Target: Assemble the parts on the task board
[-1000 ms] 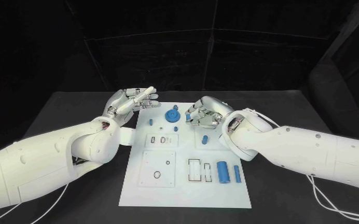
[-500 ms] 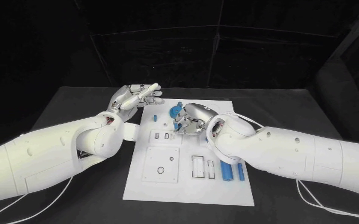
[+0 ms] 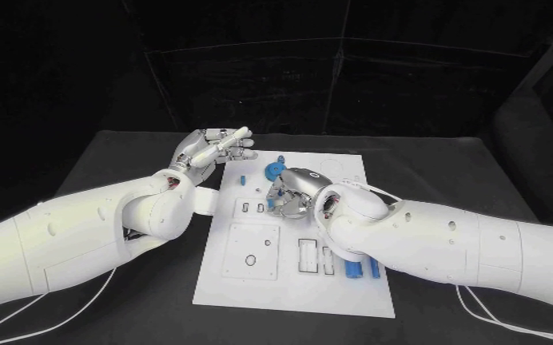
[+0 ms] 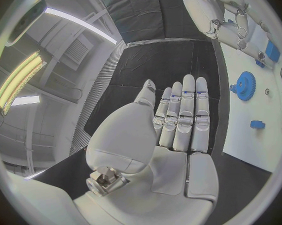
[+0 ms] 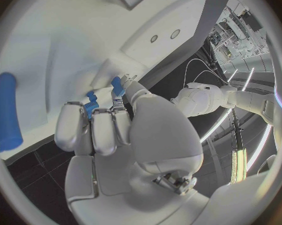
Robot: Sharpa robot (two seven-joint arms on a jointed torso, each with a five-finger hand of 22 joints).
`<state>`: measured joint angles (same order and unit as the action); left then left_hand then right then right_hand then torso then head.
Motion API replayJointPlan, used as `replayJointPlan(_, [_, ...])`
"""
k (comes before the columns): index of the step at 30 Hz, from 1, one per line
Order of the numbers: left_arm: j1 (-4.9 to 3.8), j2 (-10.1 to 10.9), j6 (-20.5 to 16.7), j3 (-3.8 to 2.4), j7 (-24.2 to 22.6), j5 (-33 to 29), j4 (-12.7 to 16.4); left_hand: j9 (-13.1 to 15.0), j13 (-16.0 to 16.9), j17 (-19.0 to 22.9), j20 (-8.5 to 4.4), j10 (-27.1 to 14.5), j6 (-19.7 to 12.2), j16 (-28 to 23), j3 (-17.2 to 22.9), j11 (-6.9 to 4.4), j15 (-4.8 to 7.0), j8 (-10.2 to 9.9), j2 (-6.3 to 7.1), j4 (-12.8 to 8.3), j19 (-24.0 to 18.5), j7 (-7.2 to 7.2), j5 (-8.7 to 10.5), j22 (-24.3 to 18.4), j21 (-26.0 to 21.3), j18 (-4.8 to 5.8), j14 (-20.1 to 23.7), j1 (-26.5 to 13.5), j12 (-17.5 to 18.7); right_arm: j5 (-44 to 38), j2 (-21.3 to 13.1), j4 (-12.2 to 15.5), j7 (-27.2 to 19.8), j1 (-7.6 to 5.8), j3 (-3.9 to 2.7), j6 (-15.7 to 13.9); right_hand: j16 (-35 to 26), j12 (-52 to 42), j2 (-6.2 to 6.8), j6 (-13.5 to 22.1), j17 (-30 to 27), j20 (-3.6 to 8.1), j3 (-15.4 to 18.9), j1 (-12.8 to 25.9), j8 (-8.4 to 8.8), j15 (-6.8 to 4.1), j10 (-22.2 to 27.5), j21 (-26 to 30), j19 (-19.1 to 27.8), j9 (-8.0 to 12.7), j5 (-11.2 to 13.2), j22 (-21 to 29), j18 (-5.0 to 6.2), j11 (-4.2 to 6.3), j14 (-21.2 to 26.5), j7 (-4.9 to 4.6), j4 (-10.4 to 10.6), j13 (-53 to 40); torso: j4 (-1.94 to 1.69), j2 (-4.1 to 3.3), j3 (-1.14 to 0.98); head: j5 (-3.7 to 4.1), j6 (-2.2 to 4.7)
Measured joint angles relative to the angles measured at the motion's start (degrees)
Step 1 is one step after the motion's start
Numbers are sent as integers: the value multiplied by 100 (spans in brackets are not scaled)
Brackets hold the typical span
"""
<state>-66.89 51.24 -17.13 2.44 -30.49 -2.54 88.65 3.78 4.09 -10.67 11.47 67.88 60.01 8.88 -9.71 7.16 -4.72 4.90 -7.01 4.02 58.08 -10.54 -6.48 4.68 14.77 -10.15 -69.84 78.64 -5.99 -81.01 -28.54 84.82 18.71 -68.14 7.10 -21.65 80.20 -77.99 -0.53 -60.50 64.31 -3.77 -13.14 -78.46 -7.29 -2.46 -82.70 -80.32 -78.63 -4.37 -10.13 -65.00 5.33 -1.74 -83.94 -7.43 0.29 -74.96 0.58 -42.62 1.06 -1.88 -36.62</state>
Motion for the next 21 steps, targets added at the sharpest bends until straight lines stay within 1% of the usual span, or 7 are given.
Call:
replayJointPlan(2, [-1, 0, -4, 0, 1, 2, 2, 0, 0, -5, 0, 0, 0, 0, 0, 0, -20, 0, 0, 0, 0, 0, 0, 0, 0, 0, -20, 0, 0, -24, 15, -3, 4, -4, 10, 0, 0, 0, 0, 0, 0, 0, 0, 0, 1, 0, 0, 0, 0, 0, 0, 0, 0, 0, 0, 0, 0, 0, 1, 1, -1, -3, -7])
replayJointPlan(7, [-2, 1, -14, 0, 1, 4, 6, 0, 0, -5, 0, 0, 0, 0, 0, 0, -21, 0, 0, 0, 0, 0, 0, 0, 0, 0, -21, 0, 23, -73, 36, -10, 5, -8, 26, -4, 0, 0, 9, -1, 0, 0, 0, 8, 12, 0, 0, 0, 0, 1, 1, 0, 0, 0, 0, -1, 0, 0, 3, 1, -2, -9, -24])
replayJointPlan(14, [-2, 1, -34, -1, 0, 6, 1, 0, -1, -14, 1, 20, 20, 0, -16, 21, -1, 0, 0, -16, 0, -20, 0, -12, 0, 0, -40, 0, 46, -111, 60, -20, 6, -8, 32, -5, 0, 0, 16, -9, 0, 0, 1, 15, 26, 0, 0, 0, 0, 8, 2, -1, 0, 0, 0, -9, 0, 0, 3, 1, -2, -18, -24])
replayJointPlan(17, [-2, 3, -45, -1, -3, 7, -2, 0, -1, -14, 0, 41, 20, 0, -16, 0, -1, 0, 0, -16, 0, -20, 0, -14, 0, 0, -40, 0, 49, -118, 66, -23, 7, -8, 33, -6, 0, 0, 16, -14, -1, 0, 1, 15, 35, 0, 0, 0, 0, 9, 3, -1, 0, 0, 0, -13, 1, 0, 6, 1, -2, -24, -40])
replayJointPlan(21, [-3, 3, -55, -1, -5, 8, -2, 0, -1, -14, 0, 41, 20, -24, -16, 0, -1, 0, 0, -16, 0, -20, 0, -14, 0, 0, -40, 0, 49, -125, 71, -24, 7, -3, 35, -26, 0, 0, 23, -25, -1, 0, 1, 23, 54, 0, 0, 0, 0, 8, 4, -1, 0, 0, 0, -9, 1, 0, 7, 1, -2, -26, -53])
